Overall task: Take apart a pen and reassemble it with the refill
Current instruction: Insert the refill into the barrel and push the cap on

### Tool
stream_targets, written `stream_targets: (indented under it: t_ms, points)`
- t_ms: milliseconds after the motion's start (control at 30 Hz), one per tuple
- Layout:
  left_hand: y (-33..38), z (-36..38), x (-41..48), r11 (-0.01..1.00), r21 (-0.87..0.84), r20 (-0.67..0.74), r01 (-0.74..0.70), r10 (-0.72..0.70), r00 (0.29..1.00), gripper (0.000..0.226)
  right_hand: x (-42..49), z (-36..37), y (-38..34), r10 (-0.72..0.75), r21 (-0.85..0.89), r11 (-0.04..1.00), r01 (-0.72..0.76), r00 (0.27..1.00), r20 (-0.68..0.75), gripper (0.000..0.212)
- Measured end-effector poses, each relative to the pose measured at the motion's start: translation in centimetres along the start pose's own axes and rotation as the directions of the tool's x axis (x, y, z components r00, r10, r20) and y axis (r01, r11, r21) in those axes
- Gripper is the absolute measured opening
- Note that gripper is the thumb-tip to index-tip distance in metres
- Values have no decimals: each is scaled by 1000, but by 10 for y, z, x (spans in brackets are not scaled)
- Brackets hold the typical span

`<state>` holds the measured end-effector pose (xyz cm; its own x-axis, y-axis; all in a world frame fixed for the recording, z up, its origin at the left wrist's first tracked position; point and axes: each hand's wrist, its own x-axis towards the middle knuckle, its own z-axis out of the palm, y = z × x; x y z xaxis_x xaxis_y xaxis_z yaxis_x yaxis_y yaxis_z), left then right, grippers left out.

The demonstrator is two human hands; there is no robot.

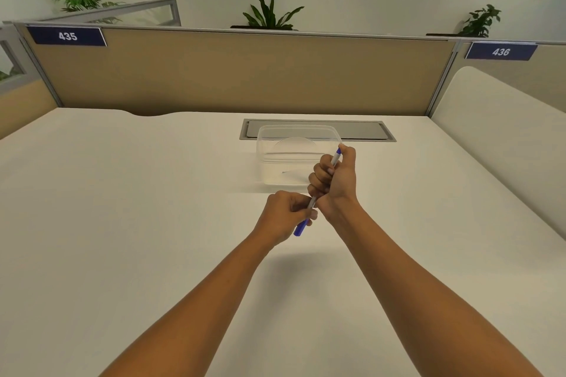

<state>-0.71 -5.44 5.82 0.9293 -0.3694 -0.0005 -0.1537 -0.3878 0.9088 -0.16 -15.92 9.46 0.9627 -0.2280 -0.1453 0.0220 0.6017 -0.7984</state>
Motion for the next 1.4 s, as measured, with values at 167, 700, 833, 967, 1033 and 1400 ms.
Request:
stream_targets:
  t_ms: [167,700,833,967,1033,1400]
  points:
    - [-4,-6,2,1000,-20,-52,-5,4,999,21,0,-4,1,0,68,998,-6,996,87,55]
    - [-14,-23,3,1000,2,-168,-3,3,986,20,2,-27,8,-207,-241,950,198,978,-12,18]
    - [-15,-23,3,1000,7,-166,1,0,986,20,0,-27,7,-204,-216,956,196,979,-17,20]
    - [-18,-22,3,1000,21,-161,0,3,987,18,0,-28,6,-195,-214,959,185,980,-25,22]
    - [-19,-22,4,1000,15,-158,-2,4,987,17,1,-28,7,-190,-220,959,180,981,-28,21]
    - [-18,-21,5,1000,8,-116,24,-23,993,17,-1,-31,22,-339,-716,639,279,939,63,49]
